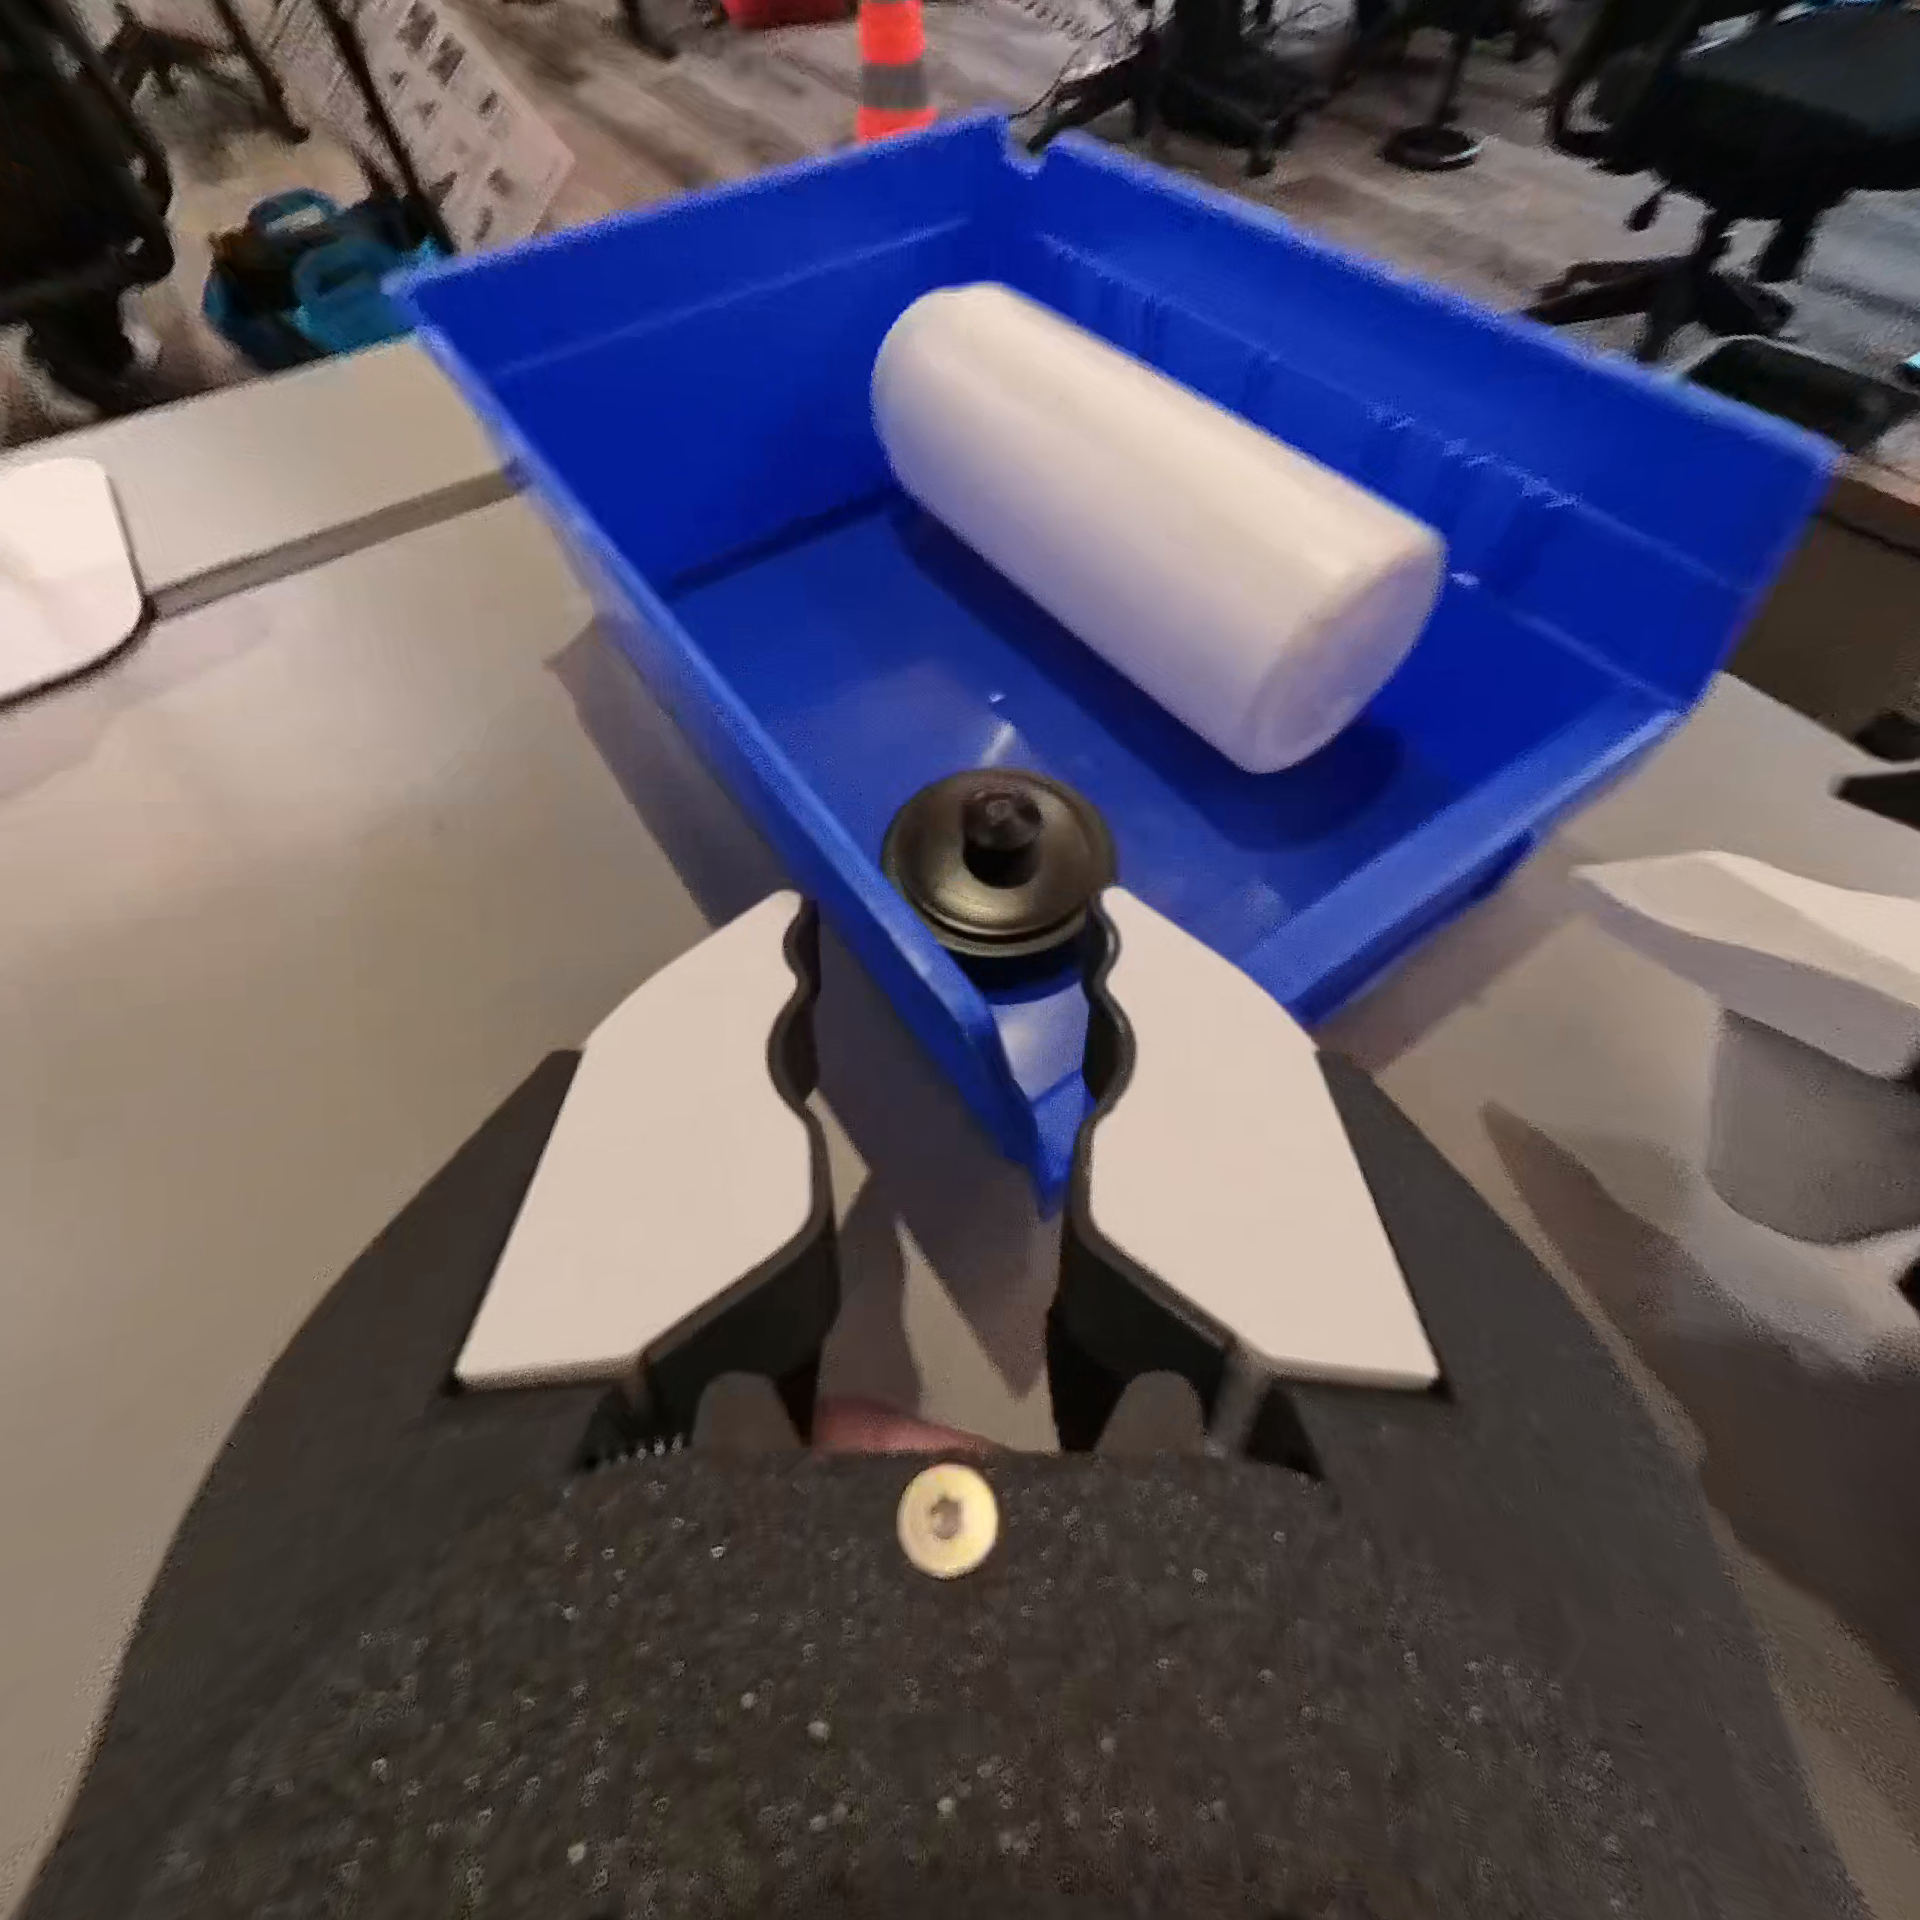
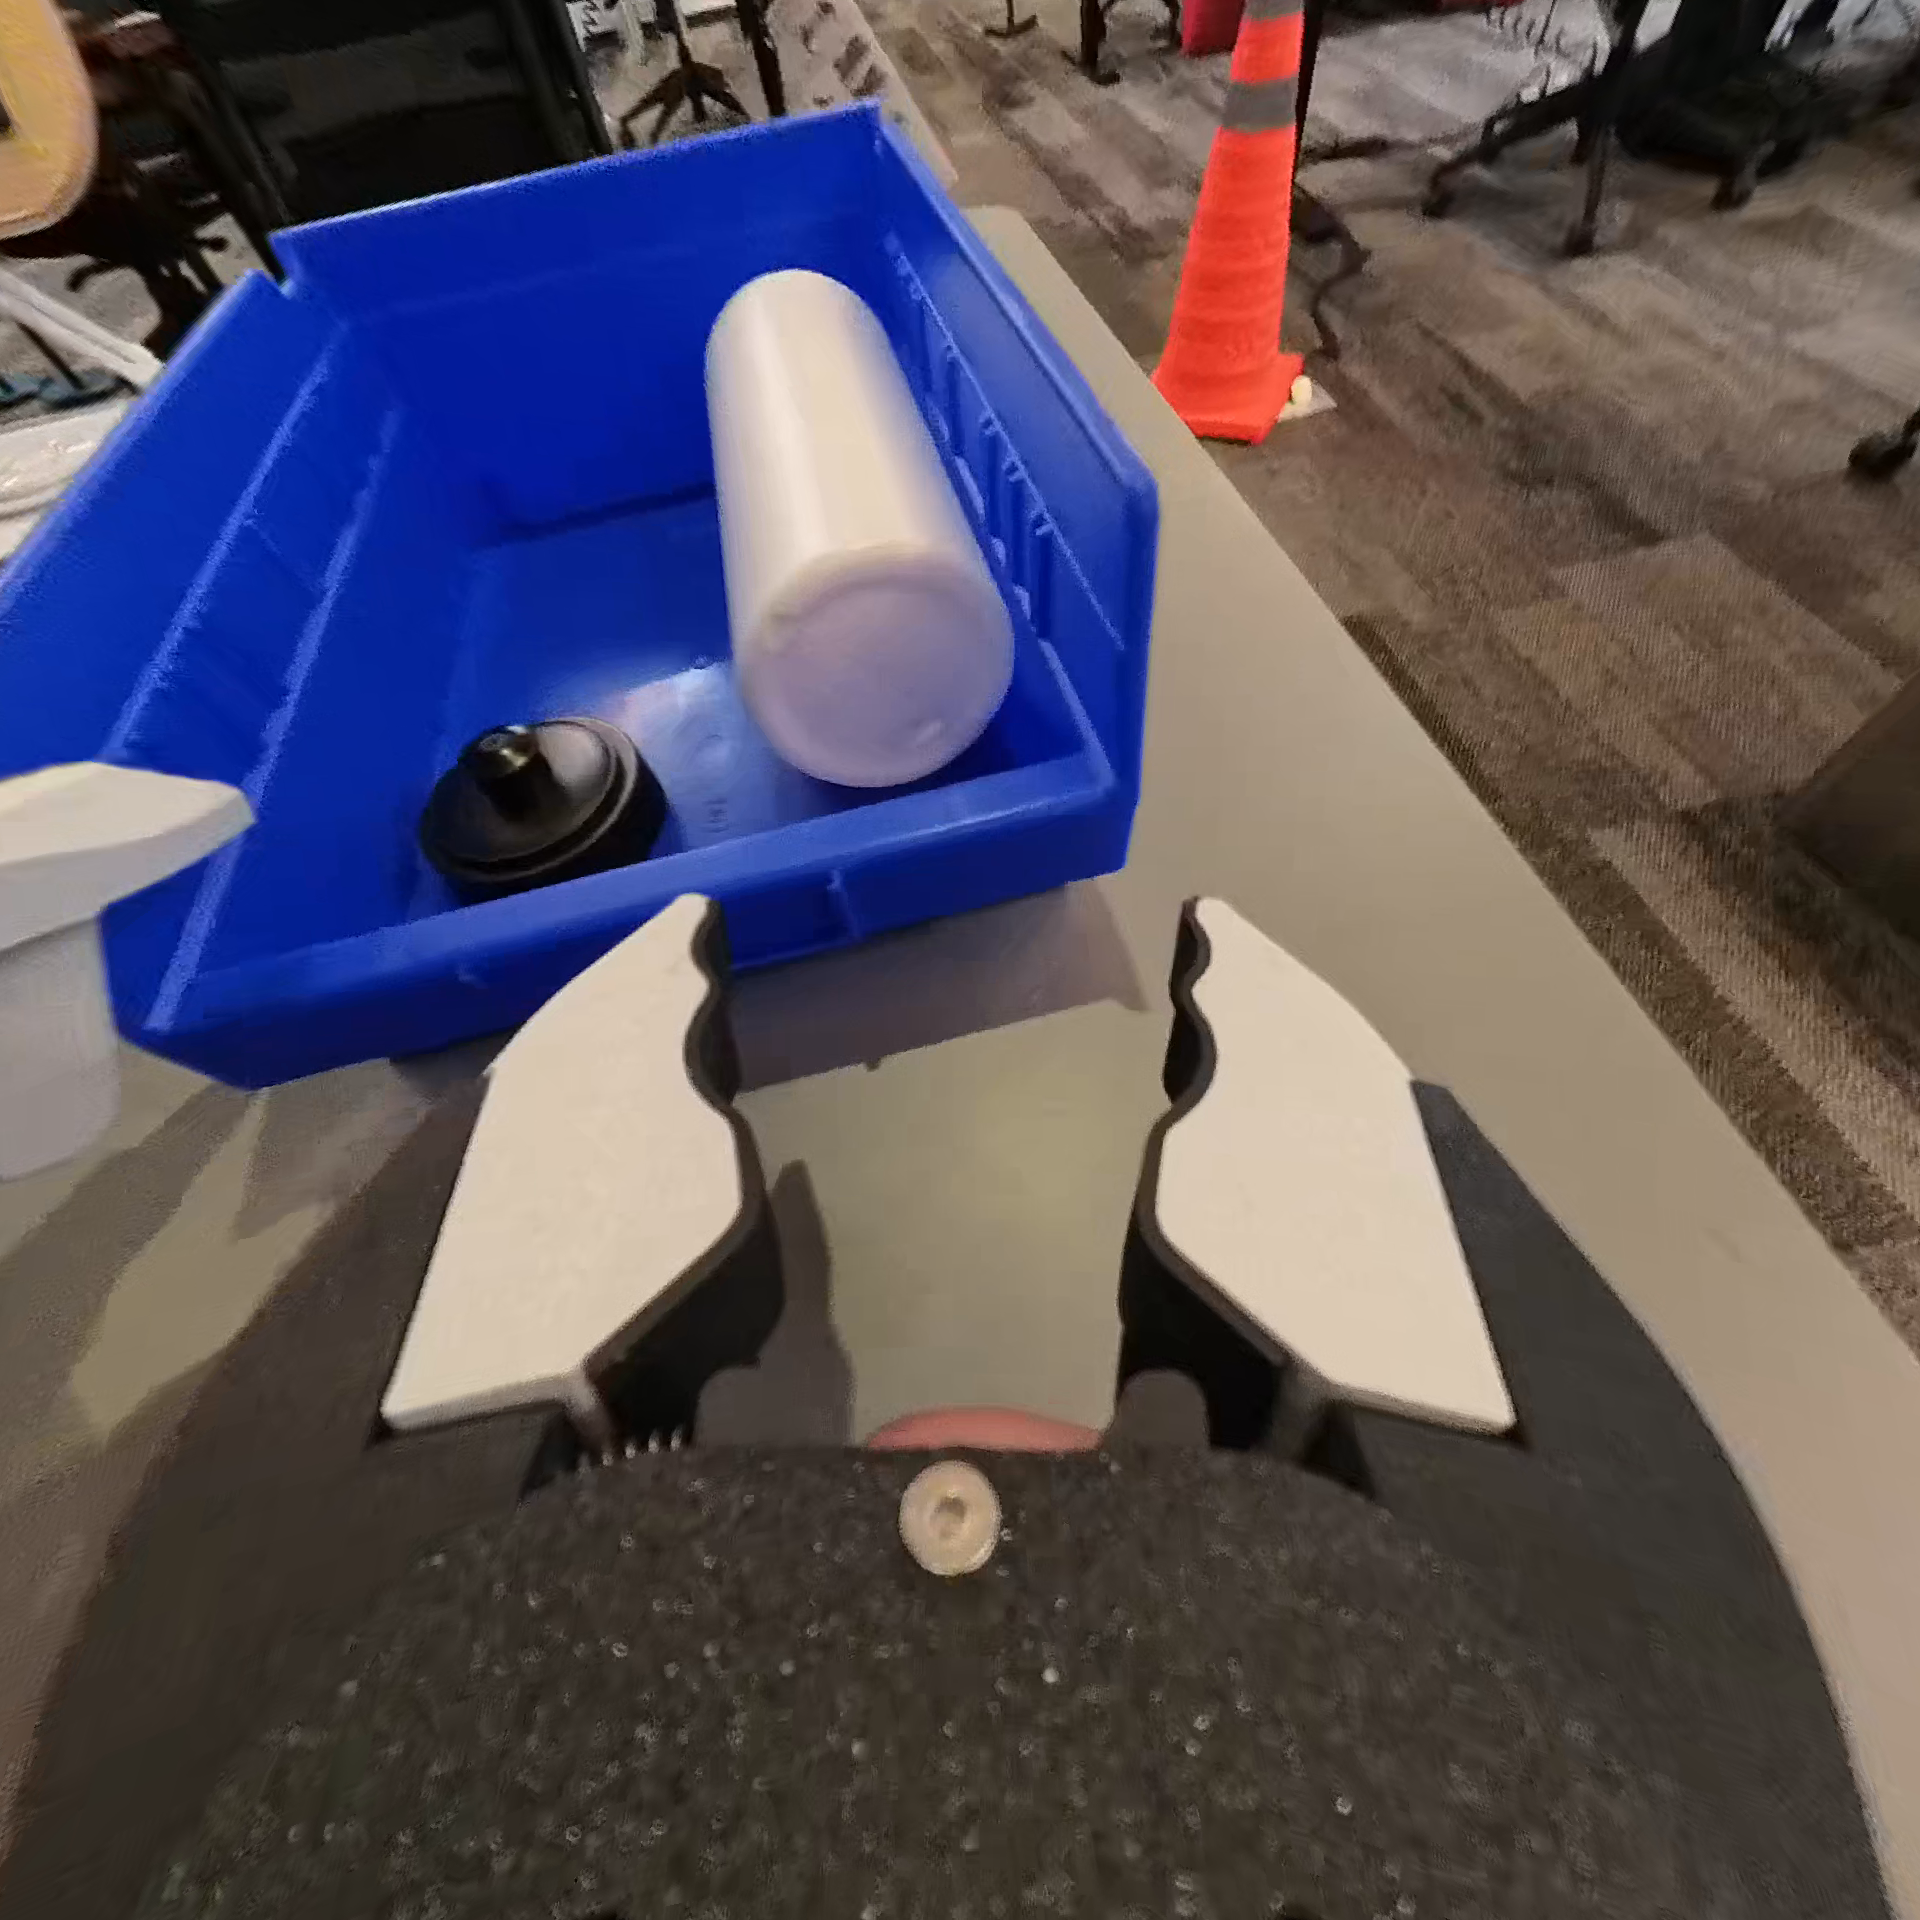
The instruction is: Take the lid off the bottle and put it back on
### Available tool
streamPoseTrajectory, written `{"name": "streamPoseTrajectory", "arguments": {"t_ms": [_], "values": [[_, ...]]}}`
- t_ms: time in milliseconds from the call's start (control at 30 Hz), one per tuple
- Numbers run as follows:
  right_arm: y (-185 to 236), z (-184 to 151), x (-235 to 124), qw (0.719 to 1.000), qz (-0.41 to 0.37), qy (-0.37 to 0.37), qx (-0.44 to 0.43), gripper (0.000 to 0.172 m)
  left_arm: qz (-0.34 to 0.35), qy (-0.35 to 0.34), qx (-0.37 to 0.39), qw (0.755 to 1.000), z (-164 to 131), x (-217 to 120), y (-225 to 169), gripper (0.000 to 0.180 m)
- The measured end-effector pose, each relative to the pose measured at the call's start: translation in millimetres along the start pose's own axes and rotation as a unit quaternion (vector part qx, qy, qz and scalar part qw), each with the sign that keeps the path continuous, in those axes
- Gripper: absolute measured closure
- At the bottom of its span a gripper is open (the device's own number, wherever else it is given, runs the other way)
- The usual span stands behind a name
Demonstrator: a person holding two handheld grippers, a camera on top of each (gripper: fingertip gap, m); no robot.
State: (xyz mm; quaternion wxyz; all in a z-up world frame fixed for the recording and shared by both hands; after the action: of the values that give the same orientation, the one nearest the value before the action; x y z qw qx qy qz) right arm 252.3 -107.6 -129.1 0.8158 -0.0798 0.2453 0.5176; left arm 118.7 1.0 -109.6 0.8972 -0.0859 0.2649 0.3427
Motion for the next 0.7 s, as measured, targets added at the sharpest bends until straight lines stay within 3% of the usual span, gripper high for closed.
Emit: {"name": "streamPoseTrajectory", "arguments": {"t_ms": [100,233,367,400,467,500,700], "values": [[-5,-1,7,1.0,0.002,0.016,0.021,0.093,-0.008,0.011,-0.052,0.999,-9,8,3,0.155],[-1,0,17,0.999,0.016,0.032,0.033,0.095,0.049,0.012,-0.062,0.997,-17,-5,23,0.17],[9,5,24,0.999,0.021,0.027,0.034,0.09,0.056,0.015,-0.075,0.995,-26,-19,35,0.175],[16,7,23,0.998,0.04,0.021,0.042,0.101,0.058,0.016,-0.074,0.995,-28,-21,37,0.175],[28,9,18,0.995,0.074,0.006,0.062,0.15,0.07,0.02,-0.074,0.995,-31,-26,44,0.176],[29,9,15,0.996,0.062,0.004,0.066,0.162,0.073,0.021,-0.076,0.994,-33,-30,49,0.176],[71,3,1,0.999,0.045,0.01,-0.006,0.169,0.097,0.001,-0.065,0.993,-43,-69,83,0.176]]}}
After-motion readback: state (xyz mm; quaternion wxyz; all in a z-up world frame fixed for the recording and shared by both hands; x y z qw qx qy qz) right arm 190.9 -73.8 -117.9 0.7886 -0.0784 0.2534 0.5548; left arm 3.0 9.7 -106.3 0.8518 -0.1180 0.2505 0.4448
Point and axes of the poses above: each gripper's, where its closed fingertips meet, x out along the fingers, z out of its top, y = z × x across the jaws, the point moved 3 cm from there along -x, back along the fingers, and after that the axes turned 5 degrees about y, right-handed, at the moved point
